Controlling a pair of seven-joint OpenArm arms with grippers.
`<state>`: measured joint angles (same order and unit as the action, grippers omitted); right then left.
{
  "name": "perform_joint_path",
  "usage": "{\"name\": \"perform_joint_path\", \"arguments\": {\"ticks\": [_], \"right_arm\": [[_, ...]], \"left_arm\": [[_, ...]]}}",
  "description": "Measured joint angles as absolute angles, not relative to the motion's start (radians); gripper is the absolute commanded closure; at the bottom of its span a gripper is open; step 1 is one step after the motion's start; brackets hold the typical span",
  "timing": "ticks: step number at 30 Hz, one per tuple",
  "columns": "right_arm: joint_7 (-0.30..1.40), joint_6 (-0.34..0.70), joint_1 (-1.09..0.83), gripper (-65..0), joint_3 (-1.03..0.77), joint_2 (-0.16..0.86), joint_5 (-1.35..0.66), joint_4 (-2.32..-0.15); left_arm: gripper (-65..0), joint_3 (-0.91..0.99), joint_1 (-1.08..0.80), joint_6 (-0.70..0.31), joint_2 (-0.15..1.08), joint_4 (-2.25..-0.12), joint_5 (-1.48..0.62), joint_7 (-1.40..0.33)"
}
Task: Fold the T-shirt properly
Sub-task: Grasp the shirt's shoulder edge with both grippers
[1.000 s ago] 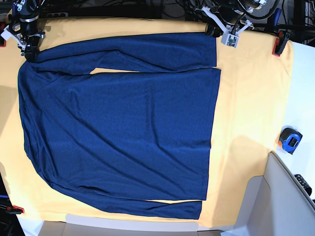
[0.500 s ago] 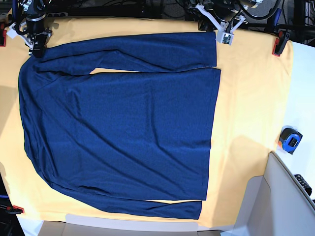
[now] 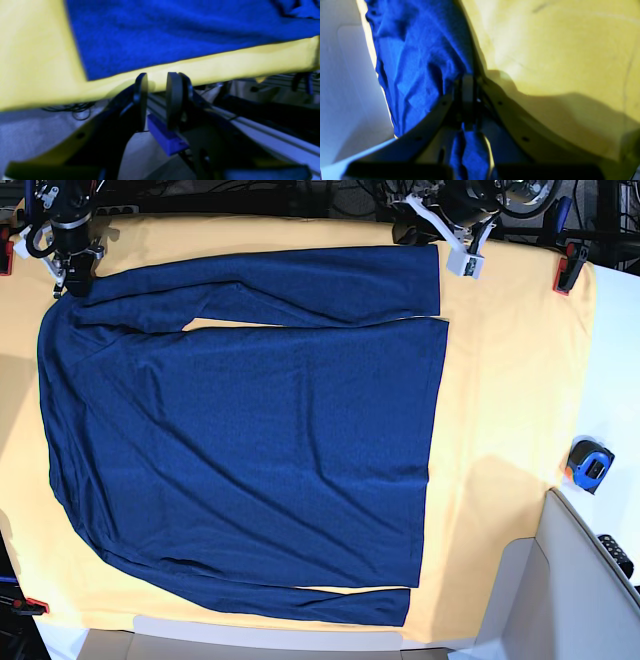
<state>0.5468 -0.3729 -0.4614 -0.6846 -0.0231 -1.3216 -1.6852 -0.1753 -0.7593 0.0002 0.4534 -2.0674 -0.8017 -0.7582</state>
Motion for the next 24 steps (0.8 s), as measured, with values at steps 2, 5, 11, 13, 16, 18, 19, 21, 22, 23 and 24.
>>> {"name": "perform_joint_path", "arguments": {"ticks": [2,5,11,13,16,18,19,21,22,23,24], "right_arm": [[0.547,-0.433,-0.452,0.0,-0.683,-0.023,-1.319,-1.701],[0.546,-0.473,-0.44,0.0,-0.681,-0.023,-1.316,-1.704],[0.545,-0.5,-0.434,0.0,-0.681,-0.022,-1.318,-1.704],[0.545,-0.507,-0.432,0.0,-0.681,-0.022,-1.319,-1.705],[0.549,-0.513,-0.431,0.0,-0.681,-0.02,-1.306,-1.706],[0.553,-0.514,-0.427,0.0,-0.681,-0.02,-1.293,-1.707],[0.552,-0.514,-0.426,0.0,-0.681,-0.02,-1.292,-1.707],[0.552,-0.519,-0.422,0.0,-0.681,-0.02,-1.285,-1.707],[0.553,-0.519,-0.421,0.0,-0.681,-0.02,-1.285,-1.707],[0.553,-0.519,-0.421,0.0,-0.681,-0.02,-1.285,-1.707],[0.552,-0.52,-0.421,0.0,-0.681,-0.02,-1.285,-1.707]], "left_arm": [[-13.6,-0.175,-0.759,0.002,0.472,-2.067,-0.82,-0.756],[-13.6,-0.175,-0.759,0.008,0.477,-2.067,-0.82,-0.756],[-13.6,-0.175,-0.759,0.008,0.472,-2.067,-0.823,-0.756],[-13.6,-0.175,-0.759,0.007,0.471,-2.067,-0.823,-0.756],[-13.6,-0.129,-0.76,0.004,0.459,-2.067,-0.835,-0.759],[-13.6,-0.074,-0.759,0.004,0.458,-2.067,-0.881,-0.759],[-13.6,-0.046,-0.759,0.006,0.459,-2.067,-0.917,-0.758],[-13.6,0.014,-0.759,-0.001,0.461,-2.064,-1.002,-0.756],[-13.7,0.041,-0.759,0.0,0.461,-2.056,-1.044,-0.756],[-14.1,0.066,-0.759,0.0,0.461,-2.045,-1.087,-0.756],[-15.8,0.09,-0.756,-0.001,0.461,-2.03,-1.12,-0.762]]}}
